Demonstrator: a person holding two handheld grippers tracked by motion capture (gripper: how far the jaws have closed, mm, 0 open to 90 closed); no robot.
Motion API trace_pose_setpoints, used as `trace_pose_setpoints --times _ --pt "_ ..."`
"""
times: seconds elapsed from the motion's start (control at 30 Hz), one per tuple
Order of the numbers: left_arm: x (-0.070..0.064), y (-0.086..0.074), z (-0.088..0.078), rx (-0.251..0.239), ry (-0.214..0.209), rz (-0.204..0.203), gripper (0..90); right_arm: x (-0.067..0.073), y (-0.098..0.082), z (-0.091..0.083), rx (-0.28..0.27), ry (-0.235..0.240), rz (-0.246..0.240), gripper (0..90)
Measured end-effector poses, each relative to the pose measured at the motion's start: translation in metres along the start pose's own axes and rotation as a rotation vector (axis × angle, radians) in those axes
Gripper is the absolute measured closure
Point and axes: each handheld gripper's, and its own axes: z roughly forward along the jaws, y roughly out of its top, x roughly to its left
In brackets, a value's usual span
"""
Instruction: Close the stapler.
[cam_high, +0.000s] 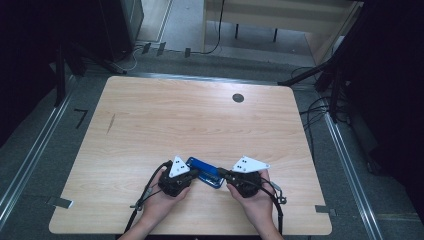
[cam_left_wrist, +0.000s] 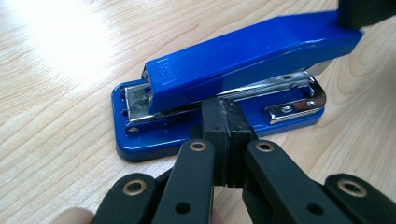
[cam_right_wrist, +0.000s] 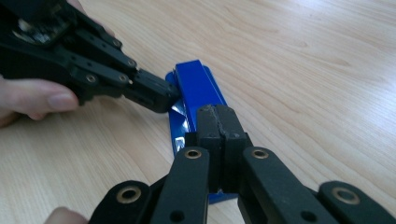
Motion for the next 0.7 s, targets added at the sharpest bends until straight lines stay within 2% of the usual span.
trace_pose_setpoints --times 0.1,0.2,0.37,0.43,0.47,0.63,0.7 --pt "-0.001 -0.001 -0.001 -0.016 -0.013 0.012 90.0 0.003 -0.004 0.002 0.018 -0.026 -0.02 90.0" --pt "-0.001 -0.001 -0.001 -0.012 -0.016 0.017 90.0 0.002 -0.008 0.002 -0.009 -0.023 0.023 90.0" --pt "-0.001 -0.001 -0.001 -0.006 -0.016 0.017 90.0 0.001 -0.01 0.003 -0.003 -0.027 0.028 90.0" --pt "-0.002 -0.001 -0.001 -0.004 -0.014 0.017 90.0 0.001 -0.01 0.002 0.001 -0.025 0.049 90.0" --pt "-0.002 -0.001 -0.001 -0.002 -0.012 0.016 90.0 0.002 -0.011 0.001 0.001 -0.036 0.036 90.0" --pt "-0.002 -0.001 -0.001 -0.005 -0.014 0.014 90.0 0.002 -0.01 -0.001 0.017 -0.034 0.053 90.0" --pt "-0.002 -0.001 -0.002 -0.01 -0.014 0.011 88.2 0.002 -0.011 -0.003 0.014 -0.042 0.045 90.0"
